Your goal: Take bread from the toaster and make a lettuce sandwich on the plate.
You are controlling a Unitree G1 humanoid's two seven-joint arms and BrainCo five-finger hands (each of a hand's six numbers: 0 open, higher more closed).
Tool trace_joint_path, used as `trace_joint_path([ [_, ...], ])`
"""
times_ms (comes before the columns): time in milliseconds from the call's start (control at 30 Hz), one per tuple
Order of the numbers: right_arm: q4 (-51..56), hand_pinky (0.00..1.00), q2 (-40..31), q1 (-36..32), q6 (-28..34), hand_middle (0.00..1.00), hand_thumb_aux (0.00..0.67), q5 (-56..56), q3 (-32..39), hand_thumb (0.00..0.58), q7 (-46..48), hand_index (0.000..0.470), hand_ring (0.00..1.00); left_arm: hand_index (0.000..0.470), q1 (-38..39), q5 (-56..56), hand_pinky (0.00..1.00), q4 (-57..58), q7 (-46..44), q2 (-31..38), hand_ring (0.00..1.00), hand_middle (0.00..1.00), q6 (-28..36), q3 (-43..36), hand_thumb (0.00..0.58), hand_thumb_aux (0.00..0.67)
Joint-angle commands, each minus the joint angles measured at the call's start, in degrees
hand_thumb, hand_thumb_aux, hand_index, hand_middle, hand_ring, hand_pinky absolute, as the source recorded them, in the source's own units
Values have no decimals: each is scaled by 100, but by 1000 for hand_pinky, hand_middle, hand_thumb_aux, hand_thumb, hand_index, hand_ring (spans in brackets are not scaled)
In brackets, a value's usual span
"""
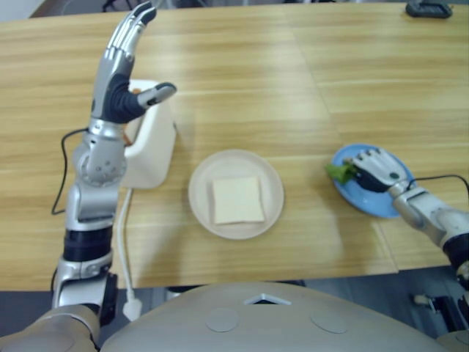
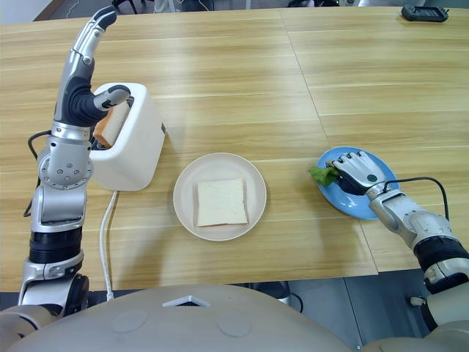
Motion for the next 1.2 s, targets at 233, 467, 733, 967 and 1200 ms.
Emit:
trace_joint_path([
  [233,-2676,1000,159,292,-214,1000,670,343,-667,580,319,460,1000,0,-236,16,0,224,-22,0,0,0,36,-148,0,0],
  [467,-3152,1000,1265,-324,-701,1000,670,188,57,580,1273,460,1000,0,-290,24,0,284,16,5,0,0,19,-185,0,0],
  [733,-2711,1000,1993,-694,-1067,1000,670,-42,779,580,1925,460,1000,0,-339,63,0,356,50,-29,0,0,-6,-238,0,0],
  [967,-2500,1000,2064,-700,-1209,1000,670,-48,922,580,2242,460,1000,0,-311,74,0,318,46,-53,0,0,10,-274,0,0],
  [1200,-2384,1000,2156,-717,-1319,1000,670,-77,985,580,2275,460,1000,0,-284,82,0,291,43,-74,0,0,32,-308,0,0],
])
